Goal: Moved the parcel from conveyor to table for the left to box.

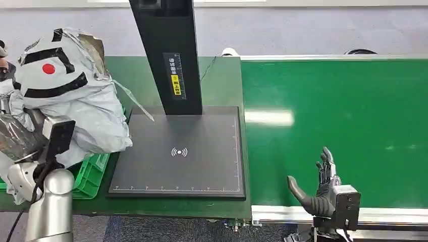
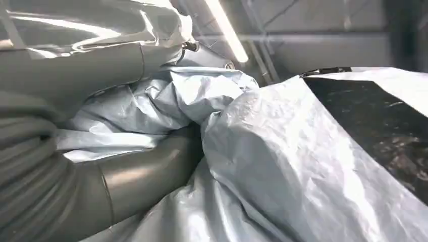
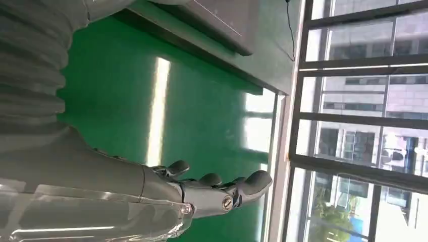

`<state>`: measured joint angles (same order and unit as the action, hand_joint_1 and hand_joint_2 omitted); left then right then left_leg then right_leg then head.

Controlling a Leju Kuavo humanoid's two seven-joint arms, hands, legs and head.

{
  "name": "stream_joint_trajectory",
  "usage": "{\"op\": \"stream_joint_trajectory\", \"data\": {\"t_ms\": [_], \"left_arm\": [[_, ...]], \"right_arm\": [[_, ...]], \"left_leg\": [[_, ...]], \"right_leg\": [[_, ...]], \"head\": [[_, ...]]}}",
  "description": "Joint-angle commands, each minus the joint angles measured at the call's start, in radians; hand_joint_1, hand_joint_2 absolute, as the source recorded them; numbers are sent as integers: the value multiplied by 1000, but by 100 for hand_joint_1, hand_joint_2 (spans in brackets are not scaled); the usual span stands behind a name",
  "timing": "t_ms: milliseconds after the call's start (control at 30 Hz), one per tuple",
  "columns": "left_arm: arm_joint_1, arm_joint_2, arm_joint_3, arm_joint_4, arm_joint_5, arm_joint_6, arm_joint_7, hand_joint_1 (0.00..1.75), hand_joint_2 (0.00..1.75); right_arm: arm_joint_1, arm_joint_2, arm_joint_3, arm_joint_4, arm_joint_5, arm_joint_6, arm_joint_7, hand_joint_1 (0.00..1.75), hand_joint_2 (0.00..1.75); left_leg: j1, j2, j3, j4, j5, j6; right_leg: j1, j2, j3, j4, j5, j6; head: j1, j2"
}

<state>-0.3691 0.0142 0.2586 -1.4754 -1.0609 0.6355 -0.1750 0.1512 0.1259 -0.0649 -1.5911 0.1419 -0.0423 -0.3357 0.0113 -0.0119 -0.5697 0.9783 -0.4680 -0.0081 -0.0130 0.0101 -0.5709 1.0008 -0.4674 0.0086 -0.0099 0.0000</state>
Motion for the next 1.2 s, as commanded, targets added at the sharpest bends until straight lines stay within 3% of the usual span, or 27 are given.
{"op": "stream_joint_trajectory", "data": {"t_ms": [33, 367, 600, 733, 1000, 1200], "left_arm": [[-270, 195, 42, 443, -79, -47, 138, 175, 175], [-287, 206, 53, 481, -89, -59, 169, 175, 175], [-311, 243, 154, 671, 60, -279, 242, 175, 175], [-197, 240, 204, 660, 108, -302, 242, 175, 175], [68, 146, 259, 320, 228, -382, 197, 175, 175], [153, 107, 244, 228, 200, -452, 264, 175, 175]], "right_arm": [[-12, 14, -28, 13, 15, 22, 15, 0, 175], [-8, 14, -29, 9, 18, 24, 18, 0, 175], [-6, 26, -44, 5, 41, 52, 37, 0, 175], [-28, 27, -41, 15, 51, 57, 46, 0, 175], [-51, 24, -59, 21, 53, 59, 58, 0, 175], [-50, 14, -44, 19, 54, 65, 61, 0, 175]], "left_leg": [[0, -1, 0, 0, 0, 0], [0, 0, 0, 0, 0, 0], [0, 2, 1, -1, 0, 0], [-1, 4, 3, -2, 0, 0], [-1, 5, 2, -2, -1, 0], [-1, 7, 2, -2, -2, -1]], "right_leg": [[1, -1, 1, 0, 0, -1], [1, -1, 1, -1, 0, -1], [0, 1, 0, 0, 0, -1], [-1, 4, 1, -1, 0, 0], [-1, 5, 0, -1, 0, 0], [-1, 6, 0, -2, 0, 0]], "head": [[0, 0], [0, 0], [0, 0], [0, 0], [1, 0], [1, 0]]}}
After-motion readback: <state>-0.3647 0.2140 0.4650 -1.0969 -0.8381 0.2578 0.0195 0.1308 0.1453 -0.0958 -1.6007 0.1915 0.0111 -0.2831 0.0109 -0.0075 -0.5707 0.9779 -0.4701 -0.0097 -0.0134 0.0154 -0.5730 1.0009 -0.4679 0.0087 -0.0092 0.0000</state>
